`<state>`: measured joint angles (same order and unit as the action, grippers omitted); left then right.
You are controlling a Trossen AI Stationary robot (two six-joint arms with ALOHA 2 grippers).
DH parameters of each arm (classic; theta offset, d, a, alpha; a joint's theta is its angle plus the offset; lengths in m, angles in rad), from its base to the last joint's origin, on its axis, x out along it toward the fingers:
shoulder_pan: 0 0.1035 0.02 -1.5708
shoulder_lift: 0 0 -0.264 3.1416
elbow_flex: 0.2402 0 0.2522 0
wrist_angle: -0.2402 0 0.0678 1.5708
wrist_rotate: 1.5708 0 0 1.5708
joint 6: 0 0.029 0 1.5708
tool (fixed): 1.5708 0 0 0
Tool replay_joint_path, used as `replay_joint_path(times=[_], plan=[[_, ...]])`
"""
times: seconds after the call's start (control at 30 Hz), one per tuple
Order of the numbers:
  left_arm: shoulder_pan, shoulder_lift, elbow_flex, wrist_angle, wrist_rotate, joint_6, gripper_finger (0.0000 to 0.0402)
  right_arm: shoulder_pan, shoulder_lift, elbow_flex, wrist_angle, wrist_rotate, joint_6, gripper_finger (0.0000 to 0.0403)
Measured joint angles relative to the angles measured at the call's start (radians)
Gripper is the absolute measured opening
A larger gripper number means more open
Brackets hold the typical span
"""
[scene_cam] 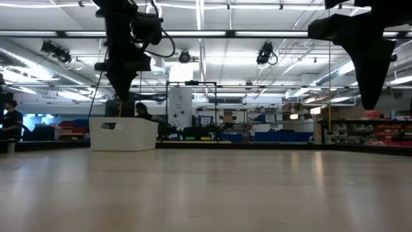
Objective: Pick and place USB-C Cables
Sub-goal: Put the blue charger cable into the white bin, then put the white charger cable into the white bin
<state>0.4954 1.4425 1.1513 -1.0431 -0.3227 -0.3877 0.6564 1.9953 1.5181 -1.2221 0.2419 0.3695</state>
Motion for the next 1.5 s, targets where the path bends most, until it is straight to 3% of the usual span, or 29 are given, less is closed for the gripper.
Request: replay_joint_path(times=[0.23,0.37,1.0,1.5], plan=[[0.170,0.001,-0.064,0.031,0.117,-0.020,0.0029,-0.005,0.000,0.000,-0.002,0.011,0.025,0.0185],[0.209,0.002,-0.113,0.086,0.167,-0.019,0.0033,-0.005,0.000,0.000,-0.002,0.026,0.030,0.0184],[0.224,0.005,-0.244,0.219,0.175,0.079,0.0041,-0.011,0.000,0.000,-0.003,0.020,0.094,0.0179],[0.212,0.005,-0.244,0.235,0.190,0.106,0.0129,-0.008,0.000,0.000,-0.003,0.018,0.118,0.0179]])
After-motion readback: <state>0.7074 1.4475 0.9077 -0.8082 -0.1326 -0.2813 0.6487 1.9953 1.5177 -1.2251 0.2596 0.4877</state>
